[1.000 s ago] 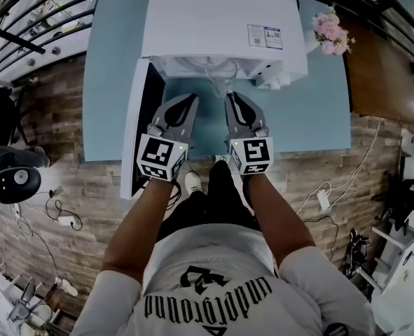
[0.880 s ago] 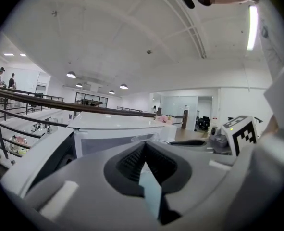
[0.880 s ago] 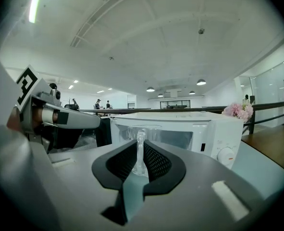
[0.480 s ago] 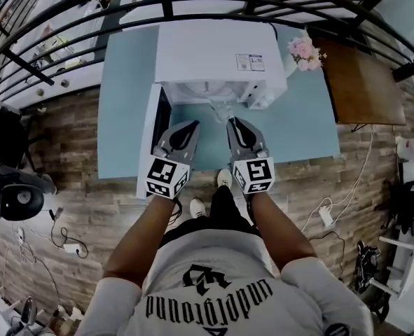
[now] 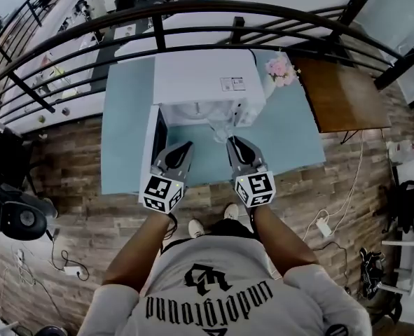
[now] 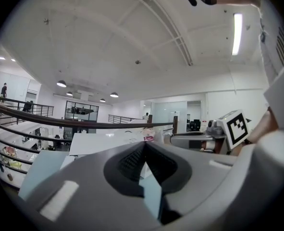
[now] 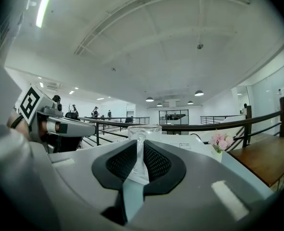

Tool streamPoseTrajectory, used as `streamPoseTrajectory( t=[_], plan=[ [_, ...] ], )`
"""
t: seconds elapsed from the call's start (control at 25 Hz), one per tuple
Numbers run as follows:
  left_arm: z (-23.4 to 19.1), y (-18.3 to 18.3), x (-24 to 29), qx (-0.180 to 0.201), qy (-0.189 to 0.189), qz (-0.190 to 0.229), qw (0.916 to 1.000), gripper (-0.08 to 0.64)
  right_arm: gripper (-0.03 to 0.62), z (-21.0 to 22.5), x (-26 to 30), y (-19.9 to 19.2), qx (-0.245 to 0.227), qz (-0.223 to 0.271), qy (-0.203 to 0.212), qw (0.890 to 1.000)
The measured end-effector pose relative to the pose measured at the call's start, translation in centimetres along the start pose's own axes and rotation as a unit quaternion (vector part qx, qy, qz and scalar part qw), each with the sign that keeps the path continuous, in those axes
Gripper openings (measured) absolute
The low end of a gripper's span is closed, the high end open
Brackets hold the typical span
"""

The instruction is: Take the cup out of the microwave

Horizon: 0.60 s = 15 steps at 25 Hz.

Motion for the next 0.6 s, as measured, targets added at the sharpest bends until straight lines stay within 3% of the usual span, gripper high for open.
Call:
streamPoseTrajectory(
  t=[0.24, 0.6],
  plan=[
    [2.3, 1.0, -0.6, 0.01, 0.004, 0.005, 0.9999, 0.049, 0.043, 1.7, -2.9, 1.5, 0.0, 0.009, 0.008, 1.0],
    [6.9, 1.6, 0.2, 0.007, 0.043, 0.009, 0.999, 0.049, 0.043, 6.1, -6.6, 1.4, 0.006, 0.009, 0.044, 0.999]
  ],
)
Point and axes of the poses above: the fingertips, and each gripper's own axes: x forward along the fingers, z to its right, y out of its top, the point moved 7 cm from there along -x, backward along the fingers
